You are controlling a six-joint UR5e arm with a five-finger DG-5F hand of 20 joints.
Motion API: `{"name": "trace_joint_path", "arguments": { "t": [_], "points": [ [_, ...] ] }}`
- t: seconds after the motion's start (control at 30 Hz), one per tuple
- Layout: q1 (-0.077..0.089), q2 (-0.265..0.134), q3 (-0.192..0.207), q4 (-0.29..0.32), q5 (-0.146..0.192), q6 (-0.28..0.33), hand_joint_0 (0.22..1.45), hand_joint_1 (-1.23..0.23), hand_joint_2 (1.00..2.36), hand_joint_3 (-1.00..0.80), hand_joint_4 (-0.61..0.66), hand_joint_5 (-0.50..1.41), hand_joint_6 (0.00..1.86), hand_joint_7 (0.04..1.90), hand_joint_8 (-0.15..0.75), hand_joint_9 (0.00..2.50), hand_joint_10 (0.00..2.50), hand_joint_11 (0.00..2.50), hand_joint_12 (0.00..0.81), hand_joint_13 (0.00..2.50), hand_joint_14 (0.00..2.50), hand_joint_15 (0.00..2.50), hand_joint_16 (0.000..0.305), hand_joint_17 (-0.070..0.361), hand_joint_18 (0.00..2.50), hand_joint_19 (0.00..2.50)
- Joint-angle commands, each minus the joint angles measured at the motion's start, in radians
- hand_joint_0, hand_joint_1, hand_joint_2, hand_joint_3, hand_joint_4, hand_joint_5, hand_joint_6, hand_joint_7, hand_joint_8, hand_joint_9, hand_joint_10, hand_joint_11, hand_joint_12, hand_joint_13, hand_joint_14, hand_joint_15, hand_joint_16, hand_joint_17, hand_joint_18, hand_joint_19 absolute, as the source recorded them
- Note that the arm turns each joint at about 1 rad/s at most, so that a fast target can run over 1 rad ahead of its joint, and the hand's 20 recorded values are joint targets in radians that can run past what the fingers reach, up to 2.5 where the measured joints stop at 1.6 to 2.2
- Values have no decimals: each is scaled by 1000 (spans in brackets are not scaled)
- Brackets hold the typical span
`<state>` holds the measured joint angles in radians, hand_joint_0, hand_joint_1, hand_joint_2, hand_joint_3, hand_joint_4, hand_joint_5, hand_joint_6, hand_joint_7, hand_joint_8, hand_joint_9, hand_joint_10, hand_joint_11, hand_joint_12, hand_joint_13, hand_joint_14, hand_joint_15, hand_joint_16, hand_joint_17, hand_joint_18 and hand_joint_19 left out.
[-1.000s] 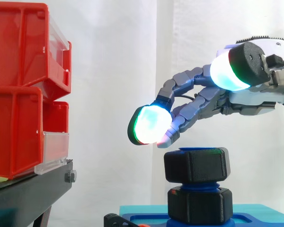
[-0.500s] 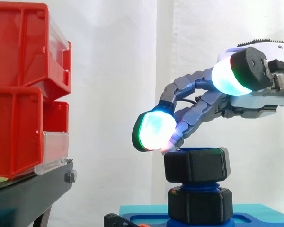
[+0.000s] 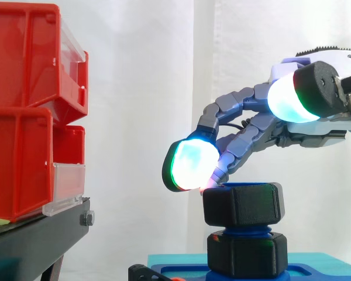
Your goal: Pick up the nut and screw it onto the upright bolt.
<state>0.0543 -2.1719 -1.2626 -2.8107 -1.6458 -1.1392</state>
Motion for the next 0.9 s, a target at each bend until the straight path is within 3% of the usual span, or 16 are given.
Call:
{"name": "trace_joint_path", "arguments": {
  "t": [0.0,0.4,0.87],
  "points": [
    [-1,-17,0,-1,0,3,446,-331,1000,-500,190,-121,503,823,251,762,0,0,360,404,1,6,54,122,166,193],
    [-10,-20,0,13,-5,3,449,-334,1000,-500,196,-120,503,823,249,762,0,0,358,409,0,8,54,121,167,204],
    [-1,-20,0,0,0,1,451,-336,1000,-500,191,-119,503,822,251,763,1,0,361,407,0,7,54,121,168,205]
  ]
}}
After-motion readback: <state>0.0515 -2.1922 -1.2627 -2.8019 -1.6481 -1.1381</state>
